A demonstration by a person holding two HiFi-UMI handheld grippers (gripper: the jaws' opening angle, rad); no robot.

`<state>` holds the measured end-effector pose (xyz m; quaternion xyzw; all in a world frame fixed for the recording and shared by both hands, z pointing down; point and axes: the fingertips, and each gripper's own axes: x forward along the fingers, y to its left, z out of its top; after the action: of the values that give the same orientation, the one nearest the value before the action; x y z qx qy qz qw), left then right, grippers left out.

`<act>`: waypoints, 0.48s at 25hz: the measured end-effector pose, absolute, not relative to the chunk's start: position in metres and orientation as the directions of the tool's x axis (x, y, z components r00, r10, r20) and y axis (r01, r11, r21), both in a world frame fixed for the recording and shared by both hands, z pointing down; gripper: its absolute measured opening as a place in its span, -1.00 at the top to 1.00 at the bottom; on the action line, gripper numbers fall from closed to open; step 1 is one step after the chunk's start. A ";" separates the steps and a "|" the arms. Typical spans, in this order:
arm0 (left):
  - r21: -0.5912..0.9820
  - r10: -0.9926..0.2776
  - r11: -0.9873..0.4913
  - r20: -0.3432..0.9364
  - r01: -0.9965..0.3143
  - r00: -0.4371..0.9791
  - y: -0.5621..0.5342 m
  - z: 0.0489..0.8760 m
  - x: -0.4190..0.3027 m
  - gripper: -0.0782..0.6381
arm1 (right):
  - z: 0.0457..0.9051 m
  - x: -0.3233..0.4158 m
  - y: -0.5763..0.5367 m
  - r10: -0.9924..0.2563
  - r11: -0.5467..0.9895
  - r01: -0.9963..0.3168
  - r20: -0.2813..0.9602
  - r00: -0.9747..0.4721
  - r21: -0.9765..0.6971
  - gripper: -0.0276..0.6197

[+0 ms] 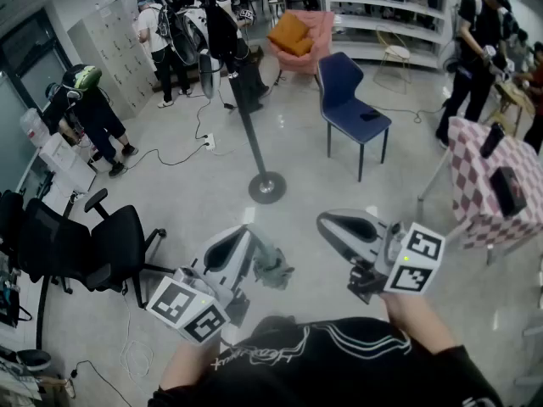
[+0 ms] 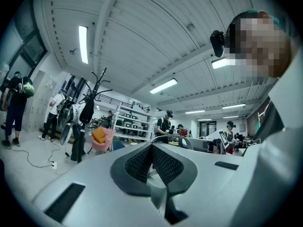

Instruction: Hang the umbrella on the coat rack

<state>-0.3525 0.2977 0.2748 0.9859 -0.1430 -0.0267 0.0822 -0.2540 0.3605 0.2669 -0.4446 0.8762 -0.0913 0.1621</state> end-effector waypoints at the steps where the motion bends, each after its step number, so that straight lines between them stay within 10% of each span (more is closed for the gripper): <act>1: 0.169 -0.288 -0.945 -0.029 -0.280 0.957 0.300 0.274 -0.353 0.79 | 0.266 -0.255 0.362 -0.808 0.589 -0.748 -0.204 -0.553 -0.305 0.88; 12: 0.167 -0.315 -0.937 -0.022 -0.307 0.949 0.311 0.267 -0.352 0.79 | 0.264 -0.251 0.375 -0.816 0.578 -0.767 -0.187 -0.547 -0.279 0.88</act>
<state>-0.3525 0.3106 0.2674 0.9838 -0.1582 -0.0244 0.0809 -0.2515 0.3755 0.2636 -0.4517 0.8757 -0.0822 0.1494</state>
